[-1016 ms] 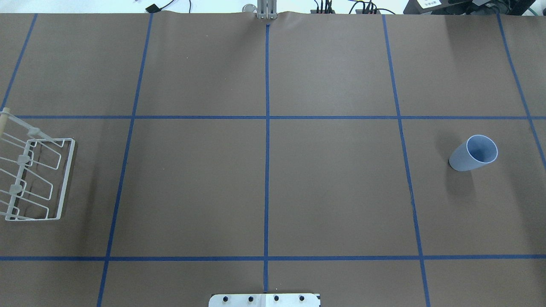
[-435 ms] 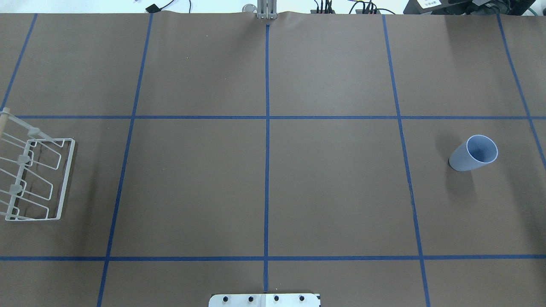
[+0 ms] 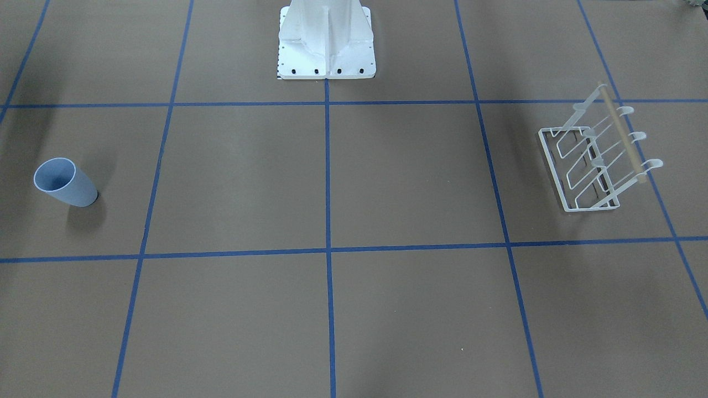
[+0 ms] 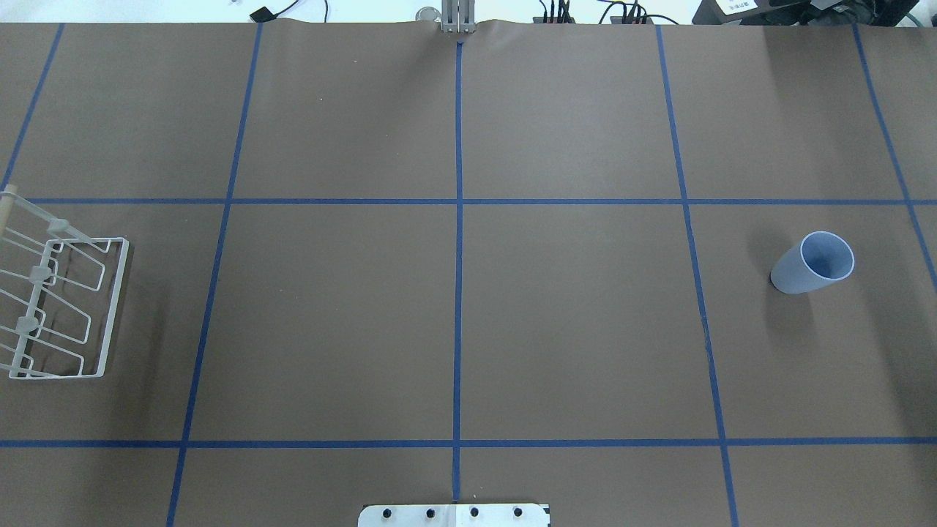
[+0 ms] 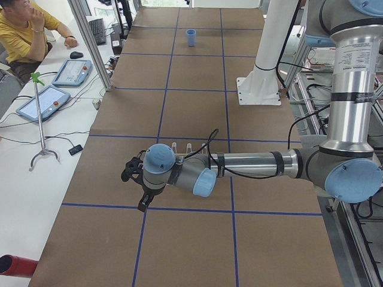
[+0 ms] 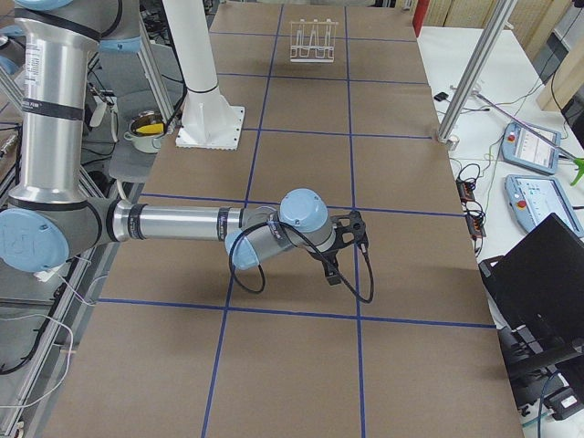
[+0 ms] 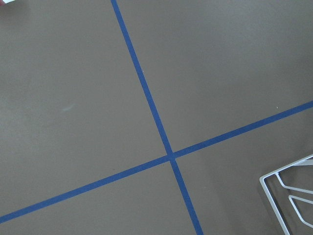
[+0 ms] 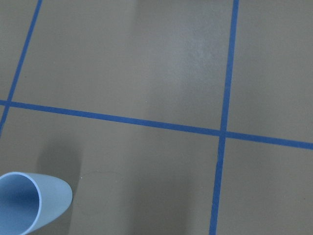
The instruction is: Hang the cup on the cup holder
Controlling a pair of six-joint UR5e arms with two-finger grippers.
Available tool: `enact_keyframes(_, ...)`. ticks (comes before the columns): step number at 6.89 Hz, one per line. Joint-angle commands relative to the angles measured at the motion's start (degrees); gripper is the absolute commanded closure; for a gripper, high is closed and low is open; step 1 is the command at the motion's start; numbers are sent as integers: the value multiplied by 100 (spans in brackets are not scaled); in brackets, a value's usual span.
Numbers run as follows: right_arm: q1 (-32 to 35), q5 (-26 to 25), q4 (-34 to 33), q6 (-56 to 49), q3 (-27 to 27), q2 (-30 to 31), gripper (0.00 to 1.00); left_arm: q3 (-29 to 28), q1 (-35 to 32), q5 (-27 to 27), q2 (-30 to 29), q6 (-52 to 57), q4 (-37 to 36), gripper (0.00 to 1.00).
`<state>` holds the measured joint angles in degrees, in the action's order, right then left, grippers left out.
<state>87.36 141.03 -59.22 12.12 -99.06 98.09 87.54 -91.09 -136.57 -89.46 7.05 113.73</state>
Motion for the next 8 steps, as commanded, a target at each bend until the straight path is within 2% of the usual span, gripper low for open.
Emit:
enact_keyframes(1, -890, -92, 428, 1320, -287, -236, 0, 26, 4, 7, -19, -37, 71, 2)
enact_keyframes(2, -1488, -737, 429, 1633, -358, -298, 0, -26, 4, 8, -1, -29, 149, 2)
enact_keyframes(5, -2642, -1865, 403, 1812, -333, -167, 0, -70, -5, 8, 87, -37, 377, 2)
enact_keyframes(7, -2707, -1886, 437, 1716, -289, 165, 0, -62, 4, 8, 104, -29, 396, 2)
enact_keyframes(8, -2794, -1886, 437, 1637, -289, 228, 4, -70, -5, 8, 104, -29, 439, 2)
